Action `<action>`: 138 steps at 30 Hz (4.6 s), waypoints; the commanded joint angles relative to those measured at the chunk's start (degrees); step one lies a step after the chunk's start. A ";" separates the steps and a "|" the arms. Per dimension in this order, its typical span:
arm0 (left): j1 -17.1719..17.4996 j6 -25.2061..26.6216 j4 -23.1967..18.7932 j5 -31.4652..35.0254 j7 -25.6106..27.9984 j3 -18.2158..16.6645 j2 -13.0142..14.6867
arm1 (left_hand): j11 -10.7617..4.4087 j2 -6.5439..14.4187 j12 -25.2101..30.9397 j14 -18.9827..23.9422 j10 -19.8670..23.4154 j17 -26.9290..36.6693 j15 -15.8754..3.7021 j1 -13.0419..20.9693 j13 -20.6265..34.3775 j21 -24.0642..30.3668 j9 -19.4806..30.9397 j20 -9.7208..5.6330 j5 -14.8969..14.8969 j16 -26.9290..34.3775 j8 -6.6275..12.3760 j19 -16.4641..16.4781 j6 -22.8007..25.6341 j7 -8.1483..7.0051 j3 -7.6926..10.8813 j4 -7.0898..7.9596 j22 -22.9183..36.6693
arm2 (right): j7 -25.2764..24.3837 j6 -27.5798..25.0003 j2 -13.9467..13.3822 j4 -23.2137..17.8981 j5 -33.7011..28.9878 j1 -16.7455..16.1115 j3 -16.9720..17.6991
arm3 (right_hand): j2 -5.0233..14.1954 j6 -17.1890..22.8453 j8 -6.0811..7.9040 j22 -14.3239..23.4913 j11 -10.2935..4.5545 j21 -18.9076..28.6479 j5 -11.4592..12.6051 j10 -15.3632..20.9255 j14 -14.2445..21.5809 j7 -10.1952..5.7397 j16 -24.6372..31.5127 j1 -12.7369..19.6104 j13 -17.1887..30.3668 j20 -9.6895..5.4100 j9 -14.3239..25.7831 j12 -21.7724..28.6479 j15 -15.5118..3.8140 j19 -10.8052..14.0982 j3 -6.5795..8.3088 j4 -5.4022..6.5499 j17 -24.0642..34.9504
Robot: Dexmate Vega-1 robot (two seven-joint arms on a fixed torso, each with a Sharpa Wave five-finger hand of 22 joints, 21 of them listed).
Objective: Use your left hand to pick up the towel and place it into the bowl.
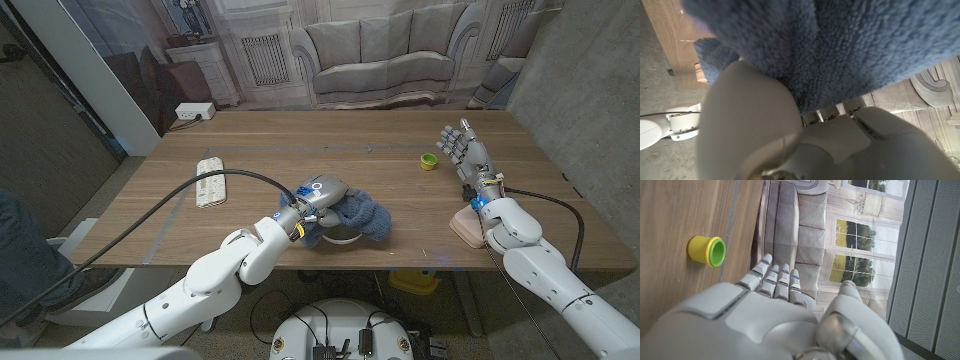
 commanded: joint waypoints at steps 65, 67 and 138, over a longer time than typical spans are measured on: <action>-0.35 -0.39 -4.87 -3.10 -8.15 -3.47 3.35 | -0.64 -1.62 -2.07 -19.63 -13.35 -0.83 -3.51 -9.54 -2.47 -7.29 -0.83 0.06 0.29 -1.57 -4.52 -17.42 -9.00 -2.34 -0.75 5.47 0.51 | 1.33 6.16 2.54 1.61 -0.44 -2.14 0.51 | 0.40 0.54 -0.03 0.29 0.21 -0.79 -0.17 0.58 0.42 -0.03 -0.33 -0.14 0.26 -0.50 0.12 0.03 0.54 0.78 0.11 -0.48 0.19; -0.67 -0.39 -4.92 -2.97 -8.66 -3.49 3.39 | -0.62 -1.70 -2.06 -20.41 -13.89 -0.93 -3.37 -9.87 -2.66 -7.59 -0.84 0.32 0.30 -1.56 -4.86 -18.49 -9.58 -2.42 -0.92 5.60 0.47 | 1.32 6.30 2.59 1.63 -0.47 -2.15 0.53 | 0.40 0.54 -0.04 0.29 0.32 -0.82 -0.17 0.59 0.45 -0.04 -0.32 -0.14 0.26 -0.47 0.12 0.04 0.55 0.76 0.11 -0.49 0.19; -4.07 2.41 -9.04 9.63 -24.74 -2.42 1.46 | 1.17 -10.45 -2.00 -50.14 -46.59 -3.80 3.23 -26.18 -8.10 -8.55 -0.69 10.82 8.16 -1.65 -10.13 -47.87 -40.39 -3.46 -14.27 12.28 0.23 | 1.21 8.14 3.52 1.74 -0.32 -3.49 0.84 | 0.50 0.60 -0.04 0.33 0.25 -1.26 -0.21 0.61 0.51 -0.02 -0.35 -0.17 0.27 -0.41 0.12 0.02 0.61 0.94 0.01 -0.77 0.19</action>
